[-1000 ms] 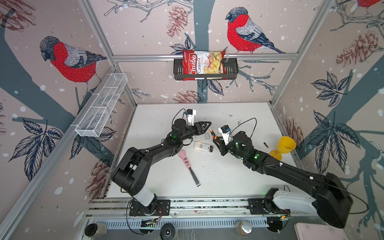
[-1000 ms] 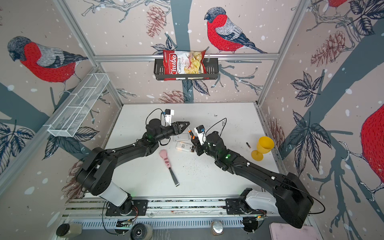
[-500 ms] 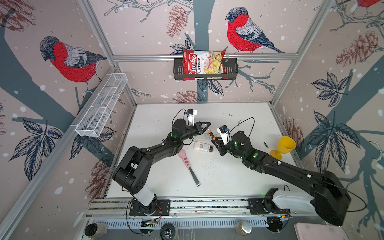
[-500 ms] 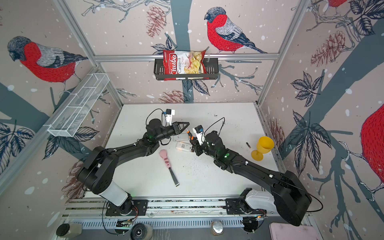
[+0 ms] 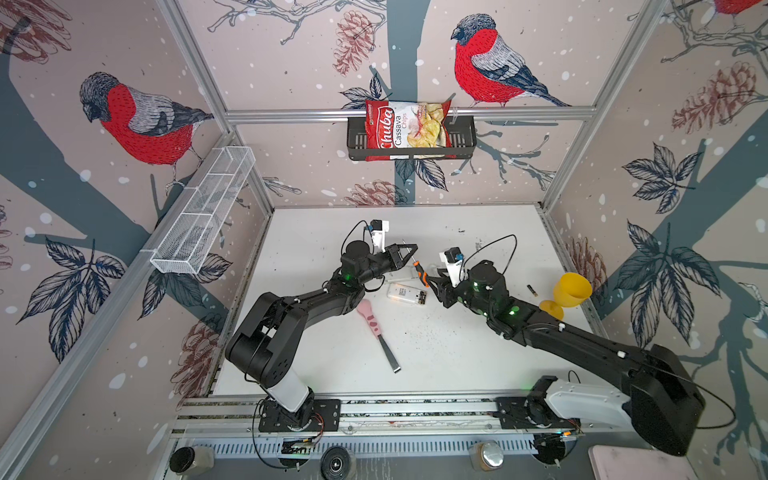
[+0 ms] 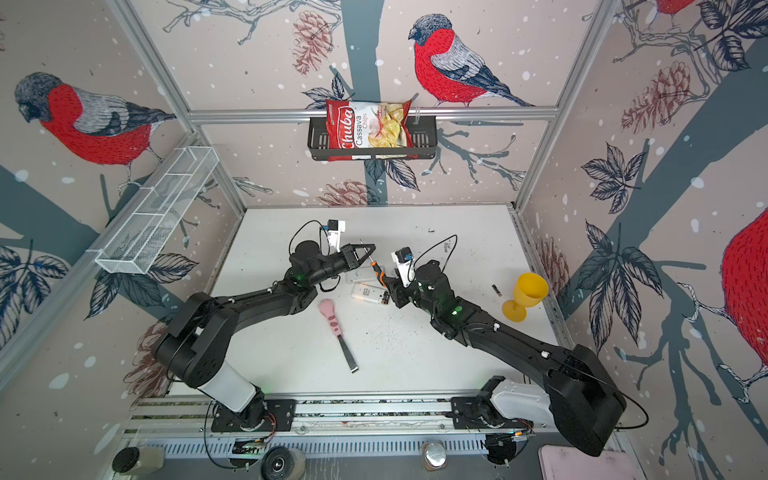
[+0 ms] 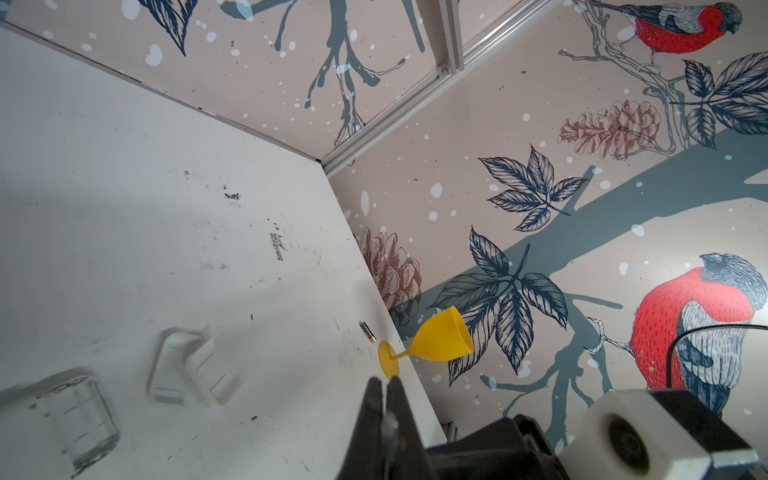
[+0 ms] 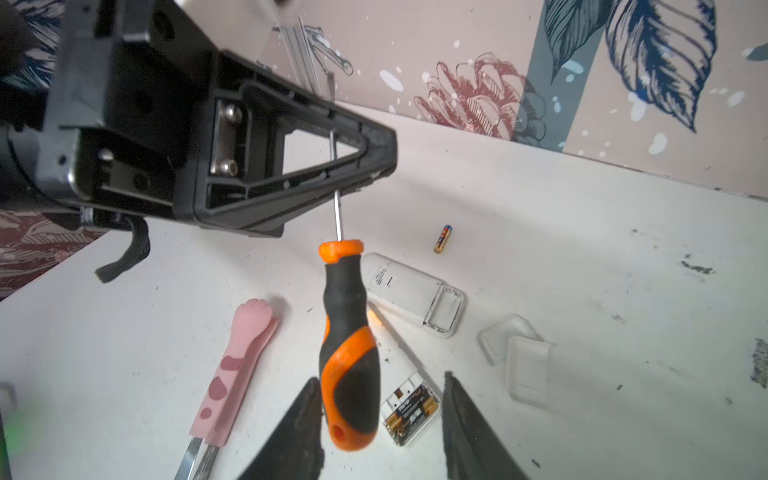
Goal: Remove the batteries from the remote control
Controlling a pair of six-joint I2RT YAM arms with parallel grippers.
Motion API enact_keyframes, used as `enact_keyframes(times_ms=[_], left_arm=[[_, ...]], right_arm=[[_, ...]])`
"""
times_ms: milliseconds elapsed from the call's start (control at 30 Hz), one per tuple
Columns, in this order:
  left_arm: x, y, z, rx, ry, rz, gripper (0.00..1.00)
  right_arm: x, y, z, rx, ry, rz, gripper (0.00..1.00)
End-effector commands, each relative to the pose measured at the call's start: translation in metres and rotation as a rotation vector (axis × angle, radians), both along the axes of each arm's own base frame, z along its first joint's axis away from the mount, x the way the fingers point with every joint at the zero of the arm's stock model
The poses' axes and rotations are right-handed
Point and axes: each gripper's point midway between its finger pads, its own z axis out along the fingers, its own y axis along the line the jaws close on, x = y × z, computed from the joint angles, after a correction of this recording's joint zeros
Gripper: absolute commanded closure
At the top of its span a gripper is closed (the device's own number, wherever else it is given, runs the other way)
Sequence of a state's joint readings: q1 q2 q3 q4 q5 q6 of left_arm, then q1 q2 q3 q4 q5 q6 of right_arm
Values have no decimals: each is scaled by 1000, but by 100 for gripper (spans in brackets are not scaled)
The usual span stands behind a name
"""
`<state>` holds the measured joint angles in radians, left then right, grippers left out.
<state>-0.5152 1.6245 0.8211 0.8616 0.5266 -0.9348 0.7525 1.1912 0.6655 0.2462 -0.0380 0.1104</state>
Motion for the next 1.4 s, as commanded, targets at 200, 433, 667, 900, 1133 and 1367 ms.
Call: enact_keyframes(times_ms=[200,433,667,900,1133,1367], left_arm=[[17,17,42,-185,-38,102,100],[23,30,71,-346,-51,166,100],[28,40,79,-451,-25,208,100],[37,36,79,-443,19,251,100],[50,30,73,-424,80,293,100],[53,20,61,-411,122,283,100]], right_arm=[[6,-9,54,356,-5,121,22],[2,-3,81,534,-13,263,8],[18,16,84,589,-4,317,6],[38,37,89,605,14,353,13],[52,53,85,620,43,380,25],[58,59,87,638,38,400,36]])
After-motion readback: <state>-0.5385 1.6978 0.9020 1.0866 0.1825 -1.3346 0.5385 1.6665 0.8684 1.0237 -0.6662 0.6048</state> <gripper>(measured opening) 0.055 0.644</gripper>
